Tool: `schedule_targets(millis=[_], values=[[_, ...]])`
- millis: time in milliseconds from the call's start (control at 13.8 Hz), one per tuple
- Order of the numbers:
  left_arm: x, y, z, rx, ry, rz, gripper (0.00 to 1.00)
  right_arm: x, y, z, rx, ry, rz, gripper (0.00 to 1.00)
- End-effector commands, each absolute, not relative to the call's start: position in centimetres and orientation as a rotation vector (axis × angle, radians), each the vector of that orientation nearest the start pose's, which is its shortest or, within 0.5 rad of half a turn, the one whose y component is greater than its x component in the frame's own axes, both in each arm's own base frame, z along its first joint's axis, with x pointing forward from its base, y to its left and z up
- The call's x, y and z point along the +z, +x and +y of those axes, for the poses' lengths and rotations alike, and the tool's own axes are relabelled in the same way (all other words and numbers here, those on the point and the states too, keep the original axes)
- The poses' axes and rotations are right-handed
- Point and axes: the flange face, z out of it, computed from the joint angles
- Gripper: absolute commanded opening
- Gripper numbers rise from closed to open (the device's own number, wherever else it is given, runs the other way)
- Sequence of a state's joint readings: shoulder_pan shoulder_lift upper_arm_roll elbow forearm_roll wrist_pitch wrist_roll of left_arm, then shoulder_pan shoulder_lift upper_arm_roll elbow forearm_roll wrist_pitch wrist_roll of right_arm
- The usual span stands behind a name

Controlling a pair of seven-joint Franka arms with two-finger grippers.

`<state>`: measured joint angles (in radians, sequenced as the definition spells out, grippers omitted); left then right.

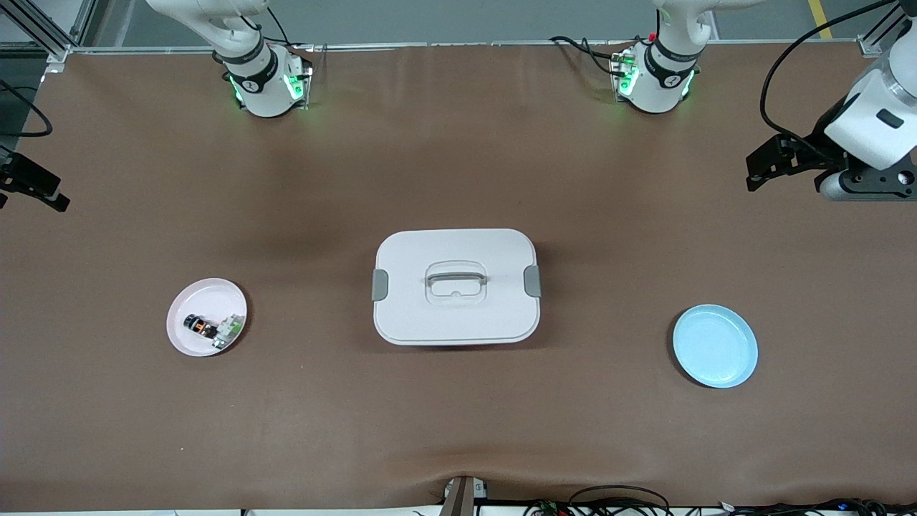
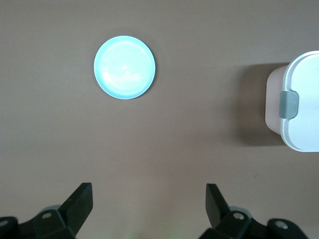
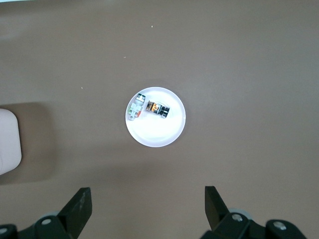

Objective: Transfer orange switch to right arm and place

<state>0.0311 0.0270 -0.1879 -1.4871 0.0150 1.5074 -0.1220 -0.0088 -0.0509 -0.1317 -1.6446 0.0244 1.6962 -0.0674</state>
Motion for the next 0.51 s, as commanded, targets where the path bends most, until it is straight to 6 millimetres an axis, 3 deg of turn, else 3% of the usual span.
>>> schedule_targets(millis=[0, 217, 435], values=[[65.0, 54.2, -8.6, 0.009, -3.126, 0.080, 1.00, 63.5, 53.5, -7.3, -0.207, -3.123, 0.105, 1.00], [65.0, 54.3, -8.6, 0.009, -3.126, 0.080, 1.00, 63.8, 52.4, -6.8, -0.215, -3.137, 0.083, 1.00], [65.3, 54.4, -8.6, -0.001, -3.126, 0.065, 1.00, 63.3, 51.0, -6.6, -0.035, -3.134, 0.101, 1.00]])
